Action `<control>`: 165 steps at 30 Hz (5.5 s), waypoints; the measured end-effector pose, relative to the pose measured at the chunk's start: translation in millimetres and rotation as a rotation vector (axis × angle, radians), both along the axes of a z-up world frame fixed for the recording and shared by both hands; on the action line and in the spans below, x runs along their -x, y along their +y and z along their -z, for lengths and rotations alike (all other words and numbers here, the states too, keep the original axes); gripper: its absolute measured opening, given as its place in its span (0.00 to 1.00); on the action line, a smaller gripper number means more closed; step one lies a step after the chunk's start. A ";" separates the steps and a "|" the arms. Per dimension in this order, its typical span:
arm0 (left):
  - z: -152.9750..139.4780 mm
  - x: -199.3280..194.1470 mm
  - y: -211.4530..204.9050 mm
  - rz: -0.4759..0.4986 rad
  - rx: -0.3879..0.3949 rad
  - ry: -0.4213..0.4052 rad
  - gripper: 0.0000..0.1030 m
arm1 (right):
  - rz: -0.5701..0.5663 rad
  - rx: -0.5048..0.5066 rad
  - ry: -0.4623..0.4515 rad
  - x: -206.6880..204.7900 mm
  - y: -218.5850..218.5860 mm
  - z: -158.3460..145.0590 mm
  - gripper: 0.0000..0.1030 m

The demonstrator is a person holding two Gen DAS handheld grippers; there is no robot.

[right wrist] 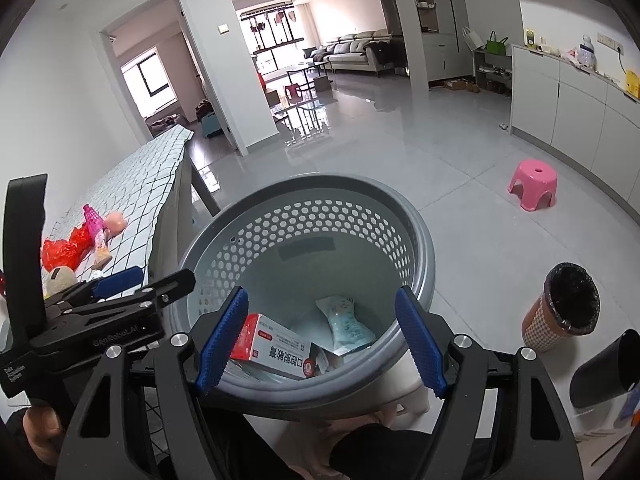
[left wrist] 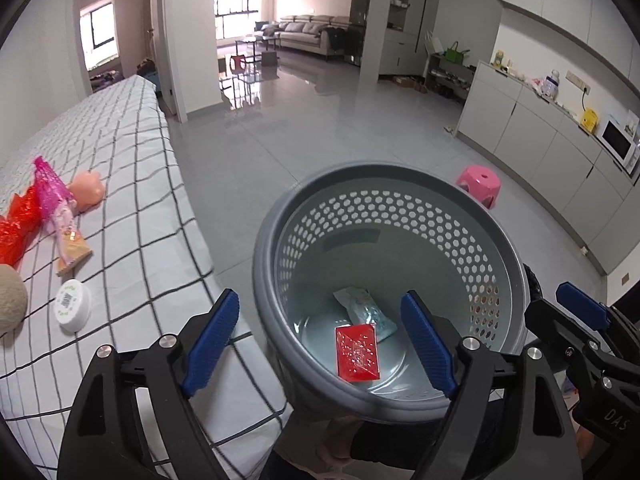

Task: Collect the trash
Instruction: 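Open the left tool to drop the packet while the right tool drops the box into the basket, then move both open tools back over the table, then close the right tool on the white round QR-code lid, then close the left tool on the beige round sponge while the right tool holds the lid, then carry the sponge and the lid over the grey basket with both tools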

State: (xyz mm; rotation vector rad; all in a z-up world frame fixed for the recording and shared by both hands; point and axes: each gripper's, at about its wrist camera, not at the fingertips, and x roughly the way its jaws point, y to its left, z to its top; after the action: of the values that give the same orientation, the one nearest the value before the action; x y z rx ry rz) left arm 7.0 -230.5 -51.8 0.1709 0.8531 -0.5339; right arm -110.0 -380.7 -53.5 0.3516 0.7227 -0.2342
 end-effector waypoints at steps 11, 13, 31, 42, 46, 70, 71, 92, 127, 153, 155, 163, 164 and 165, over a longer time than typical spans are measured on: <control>-20.8 7.0 35.4 -0.080 0.035 -0.062 0.93 | -0.027 0.031 -0.020 1.0 22.0 -6.3 0.71; -23.9 7.8 45.4 -0.103 0.037 -0.070 0.93 | -0.044 0.033 -0.027 -1.1 27.9 -7.1 0.71; -29.0 1.1 189.4 -0.464 0.003 -0.121 0.94 | -0.356 0.047 -0.068 -64.9 132.1 -13.0 0.75; -15.5 -4.4 272.8 -0.658 -0.050 -0.090 0.94 | -0.529 0.065 -0.031 -120.8 211.7 -3.6 0.75; -14.0 -9.2 288.4 -0.698 -0.061 -0.071 0.94 | -0.541 0.070 0.005 -138.5 224.4 -4.2 0.75; -11.3 -40.4 310.4 -0.689 -0.039 -0.023 0.94 | -0.541 0.178 0.146 -188.4 265.4 16.9 0.64; -11.4 -40.4 310.7 -0.688 -0.037 -0.023 0.94 | -0.542 0.181 0.144 -188.8 266.4 16.7 0.62; -7.9 -51.2 274.5 -0.646 -0.018 -0.001 0.94 | -0.522 0.082 0.035 -161.9 229.1 -0.3 0.37; -27.2 -43.0 241.5 -0.630 -0.043 -0.070 0.61 | -0.472 -0.002 -0.023 -123.4 190.9 -9.4 0.37; -17.5 8.8 35.2 -0.060 -0.031 -0.063 0.61 | -0.048 0.004 0.001 -25.4 26.4 6.9 0.37; -11.6 6.6 22.1 -0.027 -0.041 -0.048 0.61 | -0.030 -0.001 0.014 -24.1 17.8 9.9 0.37; 5.9 -10.4 -11.1 0.040 -0.059 0.009 0.61 | -0.014 -0.005 0.065 -37.6 -1.1 21.2 0.38; 7.5 -10.9 -12.9 0.045 -0.061 0.015 0.61 | -0.015 -0.006 0.068 -39.9 -2.2 22.0 0.38; 9.0 -11.5 -15.2 0.049 -0.065 0.021 0.61 | -0.017 -0.006 0.072 -41.2 -3.3 22.4 0.38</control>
State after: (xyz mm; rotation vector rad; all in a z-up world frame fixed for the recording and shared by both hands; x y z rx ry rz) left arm 18.5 -245.7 -60.8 0.2462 0.8895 -0.5546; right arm -68.8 -384.0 -75.9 0.3443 0.7972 -0.2297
